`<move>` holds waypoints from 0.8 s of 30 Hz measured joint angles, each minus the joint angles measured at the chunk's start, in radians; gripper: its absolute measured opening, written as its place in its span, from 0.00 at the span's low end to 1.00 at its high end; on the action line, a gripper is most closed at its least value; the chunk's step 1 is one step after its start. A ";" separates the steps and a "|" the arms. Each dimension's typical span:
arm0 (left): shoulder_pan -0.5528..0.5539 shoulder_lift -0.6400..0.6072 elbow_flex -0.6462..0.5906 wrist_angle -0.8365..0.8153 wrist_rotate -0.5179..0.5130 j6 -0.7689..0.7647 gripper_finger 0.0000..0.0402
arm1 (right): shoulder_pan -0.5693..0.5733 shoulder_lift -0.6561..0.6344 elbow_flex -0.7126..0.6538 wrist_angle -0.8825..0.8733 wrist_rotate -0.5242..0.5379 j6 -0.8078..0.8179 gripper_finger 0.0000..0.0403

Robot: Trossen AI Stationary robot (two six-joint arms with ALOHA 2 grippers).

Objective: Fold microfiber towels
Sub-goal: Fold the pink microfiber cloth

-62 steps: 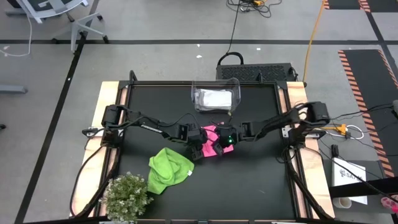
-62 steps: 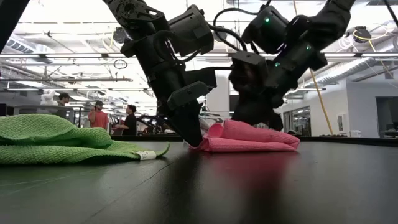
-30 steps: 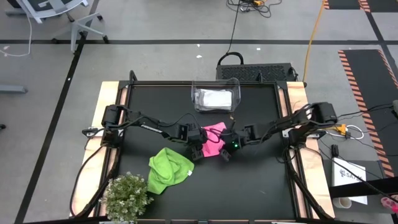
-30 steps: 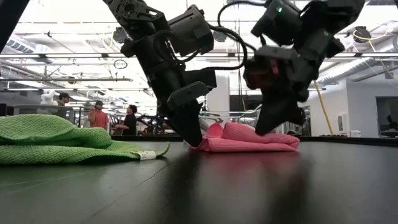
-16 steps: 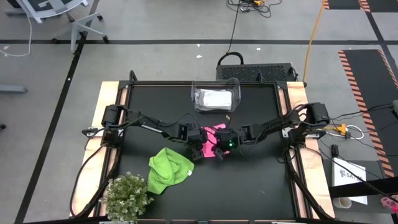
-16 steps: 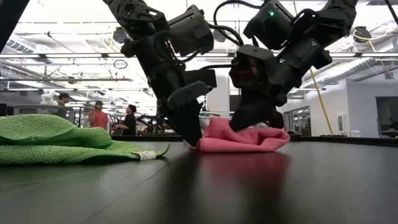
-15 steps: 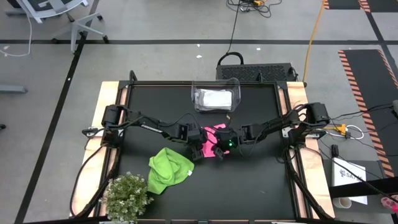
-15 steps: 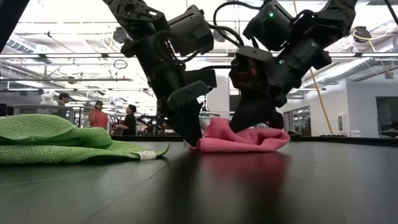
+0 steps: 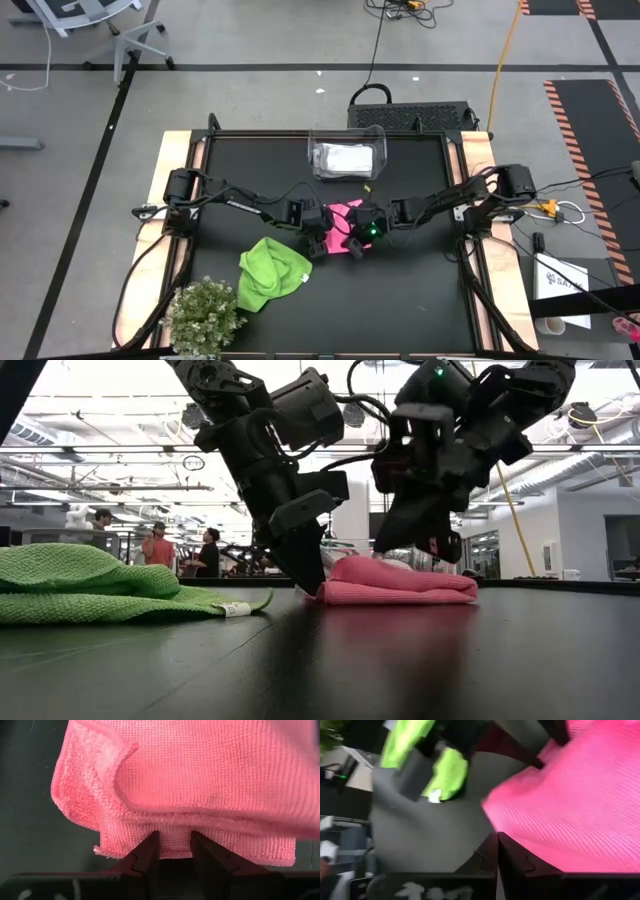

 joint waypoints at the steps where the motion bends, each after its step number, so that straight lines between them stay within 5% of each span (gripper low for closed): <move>1: 0.000 0.000 0.000 0.000 0.000 0.000 0.29 | 0.000 -0.010 0.000 0.000 -0.012 0.009 0.00; 14: 0.001 0.000 0.000 0.000 0.010 -0.005 0.29 | -0.011 -0.054 0.000 -0.164 0.086 -0.137 0.00; 24: 0.001 0.000 0.000 0.000 0.009 -0.004 0.29 | -0.011 0.054 0.000 0.018 0.111 -0.155 0.00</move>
